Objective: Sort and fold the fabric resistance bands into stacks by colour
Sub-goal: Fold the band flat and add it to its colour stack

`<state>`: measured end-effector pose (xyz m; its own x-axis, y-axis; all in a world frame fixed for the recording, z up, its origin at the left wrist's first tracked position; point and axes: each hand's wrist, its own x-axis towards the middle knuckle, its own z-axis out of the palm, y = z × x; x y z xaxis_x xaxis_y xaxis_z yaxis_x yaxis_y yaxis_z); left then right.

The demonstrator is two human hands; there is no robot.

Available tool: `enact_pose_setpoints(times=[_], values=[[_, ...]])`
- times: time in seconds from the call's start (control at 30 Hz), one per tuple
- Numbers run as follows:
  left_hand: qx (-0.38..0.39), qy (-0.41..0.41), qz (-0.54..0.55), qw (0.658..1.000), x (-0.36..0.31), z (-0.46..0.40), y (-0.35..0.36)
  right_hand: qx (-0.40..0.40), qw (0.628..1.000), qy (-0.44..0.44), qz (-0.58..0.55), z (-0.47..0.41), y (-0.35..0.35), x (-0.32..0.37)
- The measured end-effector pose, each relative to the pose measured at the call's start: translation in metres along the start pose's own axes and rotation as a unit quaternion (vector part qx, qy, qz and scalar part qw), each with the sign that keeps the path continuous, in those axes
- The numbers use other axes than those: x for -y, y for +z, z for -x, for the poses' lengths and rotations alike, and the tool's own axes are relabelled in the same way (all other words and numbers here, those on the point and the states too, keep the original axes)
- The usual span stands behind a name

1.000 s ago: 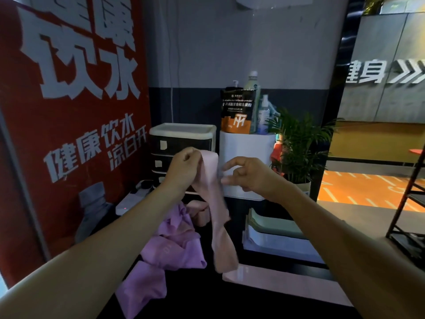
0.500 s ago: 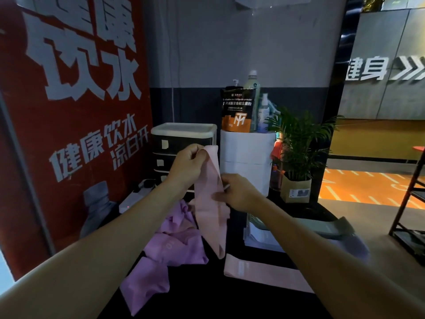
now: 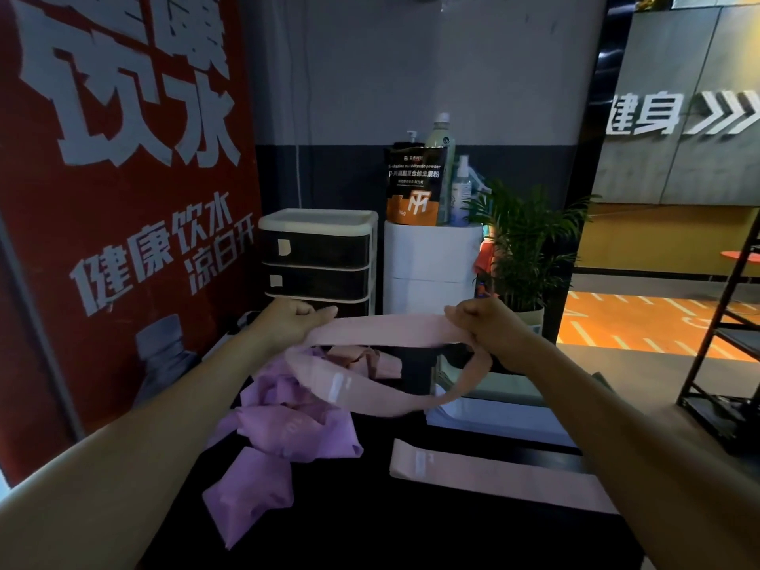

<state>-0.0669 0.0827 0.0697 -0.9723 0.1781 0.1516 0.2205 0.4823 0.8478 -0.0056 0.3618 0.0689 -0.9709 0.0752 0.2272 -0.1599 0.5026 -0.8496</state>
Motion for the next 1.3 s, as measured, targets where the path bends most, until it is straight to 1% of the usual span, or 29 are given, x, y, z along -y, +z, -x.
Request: enact_pose_setpoints(times=[0.2, 0.3, 0.37, 0.4, 0.47, 0.53, 0.57, 0.63, 0.7, 0.73, 0.77, 0.83, 0.9, 0.97, 1.0, 1.03, 1.07, 1.13, 1.17, 1.23, 1.3], values=[[0.059, -0.017, -0.081, 0.995, 0.01, 0.0, 0.0, -0.021, 0.999, 0.01, 0.041, 0.002, -0.005, -0.007], [0.071, -0.024, -0.095, 0.993, 0.016, 0.001, -0.004, -0.02, 0.998, 0.027, 0.056, 0.004, -0.007, -0.011], [0.101, -0.038, -0.088, 0.99, 0.021, 0.001, -0.007, -0.018, 0.998, 0.043, 0.033, 0.005, -0.006, -0.014], [0.128, -0.051, -0.075, 0.988, 0.022, 0.004, -0.007, -0.021, 0.998, 0.054, 0.005, 0.005, -0.006, -0.016], [0.186, -0.069, -0.006, 0.98, 0.022, 0.01, -0.007, -0.04, 0.994, 0.079, -0.065, 0.005, -0.005, -0.019], [0.219, -0.083, 0.117, 0.965, 0.021, 0.013, -0.003, -0.069, 0.985, 0.105, -0.121, 0.004, -0.006, -0.024], [0.223, -0.088, 0.19, 0.952, 0.021, 0.014, -0.003, -0.086, 0.979, 0.117, -0.144, 0.004, -0.007, -0.025], [0.213, -0.088, 0.338, 0.913, 0.018, 0.017, -0.003, -0.111, 0.968, 0.132, -0.184, 0.005, -0.007, -0.027], [0.246, -0.05, 0.444, 0.86, 0.018, 0.018, -0.004, -0.122, 0.958, 0.143, -0.217, 0.005, -0.005, -0.029], [0.262, -0.03, 0.469, 0.843, 0.017, 0.02, -0.004, -0.122, 0.953, 0.145, -0.237, 0.005, -0.005, -0.028], [0.268, -0.014, 0.472, 0.84, 0.018, 0.018, -0.003, -0.117, 0.949, 0.145, -0.256, 0.006, -0.004, -0.027], [0.239, -0.013, 0.432, 0.869, 0.016, 0.017, 0.001, -0.09, 0.943, 0.15, -0.284, 0.008, -0.003, -0.02], [0.186, -0.03, 0.388, 0.902, 0.01, 0.018, 0.006, -0.064, 0.934, 0.163, -0.31, 0.01, -0.006, -0.018], [0.129, -0.036, 0.317, 0.939, 0.009, 0.017, 0.009, -0.041, 0.931, 0.164, -0.323, 0.013, -0.01, -0.018], [0.094, -0.027, 0.252, 0.963, 0.012, 0.015, 0.009, -0.027, 0.934, 0.157, -0.319, 0.015, -0.013, -0.02], [0.049, -0.012, 0.165, 0.985, 0.016, 0.012, 0.007, -0.017, 0.941, 0.148, -0.304, 0.016, -0.015, -0.021], [-0.005, 0.0, 0.077, 0.997, 0.02, 0.01, 0.004, -0.018, 0.951, 0.142, -0.275, 0.016, -0.017, -0.024], [-0.101, 0.028, -0.043, 0.994, 0.028, 0.004, 0.0, -0.043, 0.975, 0.137, -0.172, 0.016, -0.017, -0.029], [-0.137, 0.036, -0.071, 0.987, 0.031, 0.002, -0.001, -0.066, 0.984, 0.128, -0.109, 0.016, -0.016, -0.031], [-0.189, 0.044, -0.104, 0.975, 0.033, -0.001, 0.001, -0.122, 0.988, 0.097, 0.012, 0.013, -0.012, -0.034], [-0.215, 0.02, -0.111, 0.97, 0.034, -0.004, 0.006, -0.17, 0.98, 0.077, 0.07, 0.009, -0.008, -0.035]])
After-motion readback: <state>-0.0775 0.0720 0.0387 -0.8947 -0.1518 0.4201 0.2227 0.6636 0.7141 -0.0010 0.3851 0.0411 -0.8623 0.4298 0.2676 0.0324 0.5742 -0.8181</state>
